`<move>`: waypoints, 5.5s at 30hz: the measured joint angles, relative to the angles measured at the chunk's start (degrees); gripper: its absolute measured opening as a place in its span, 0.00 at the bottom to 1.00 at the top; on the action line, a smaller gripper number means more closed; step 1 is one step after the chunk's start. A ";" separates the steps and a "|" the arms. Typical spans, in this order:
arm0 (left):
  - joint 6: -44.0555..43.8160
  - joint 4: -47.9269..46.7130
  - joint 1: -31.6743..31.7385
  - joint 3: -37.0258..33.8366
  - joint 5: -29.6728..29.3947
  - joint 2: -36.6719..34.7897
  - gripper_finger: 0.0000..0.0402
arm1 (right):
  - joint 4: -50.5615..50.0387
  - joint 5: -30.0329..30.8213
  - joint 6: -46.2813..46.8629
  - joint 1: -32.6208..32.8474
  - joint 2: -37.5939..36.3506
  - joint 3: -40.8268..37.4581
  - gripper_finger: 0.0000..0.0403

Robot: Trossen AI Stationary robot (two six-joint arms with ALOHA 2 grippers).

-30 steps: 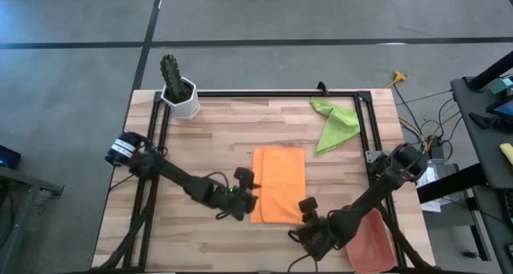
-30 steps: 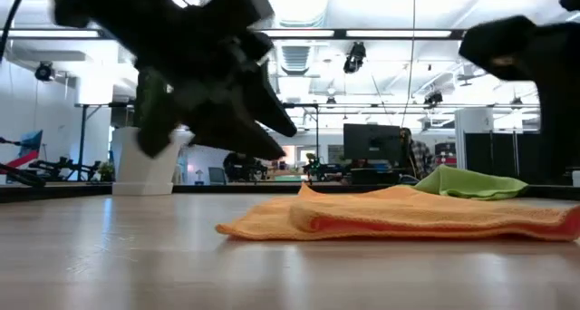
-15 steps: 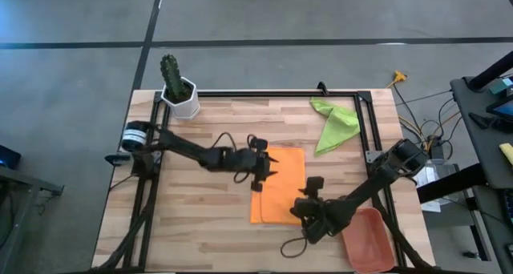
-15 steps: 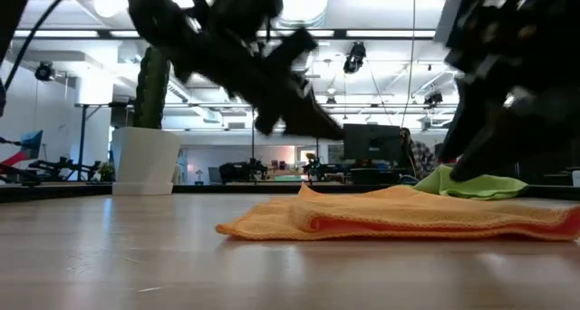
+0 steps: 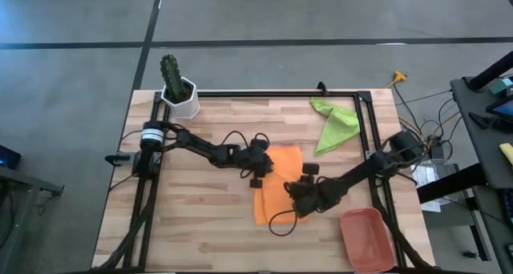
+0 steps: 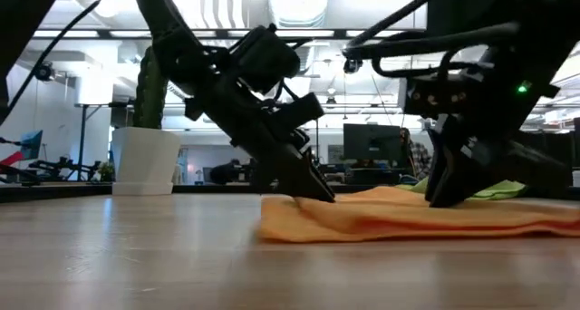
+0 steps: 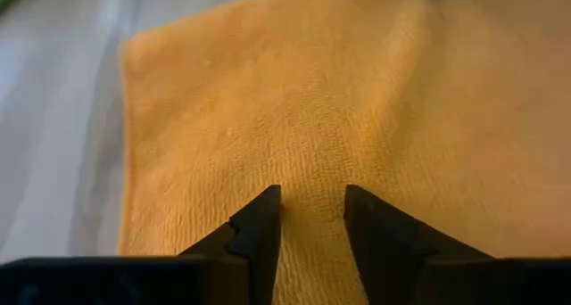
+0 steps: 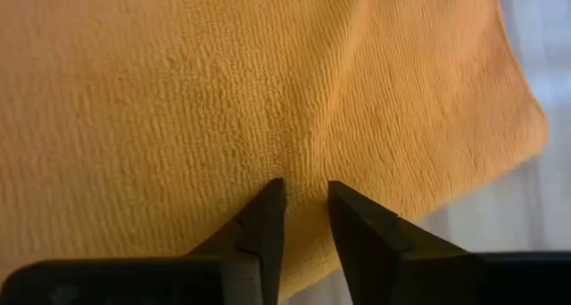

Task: Roll microfiber towels into tight, uniform cylinder then place into a basket
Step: Fold the orange microfiber cloth

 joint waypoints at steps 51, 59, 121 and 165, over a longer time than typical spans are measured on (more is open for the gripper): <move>-19.66 -28.03 -29.37 -9.55 -8.34 -22.17 0.46 | 6.14 -1.80 -1.32 15.59 -10.00 -1.77 0.44; -19.70 -27.96 -29.37 -9.62 -8.48 -22.06 0.48 | 5.43 -1.24 0.10 15.17 -8.89 -1.03 0.53; -18.21 -26.08 -30.26 -11.11 -10.17 -19.16 0.38 | 4.84 0.43 2.57 14.90 -9.43 -3.23 0.52; -18.28 -25.43 -32.27 -10.52 -12.94 -21.10 0.44 | 5.41 0.95 2.99 14.92 -9.41 -3.39 0.52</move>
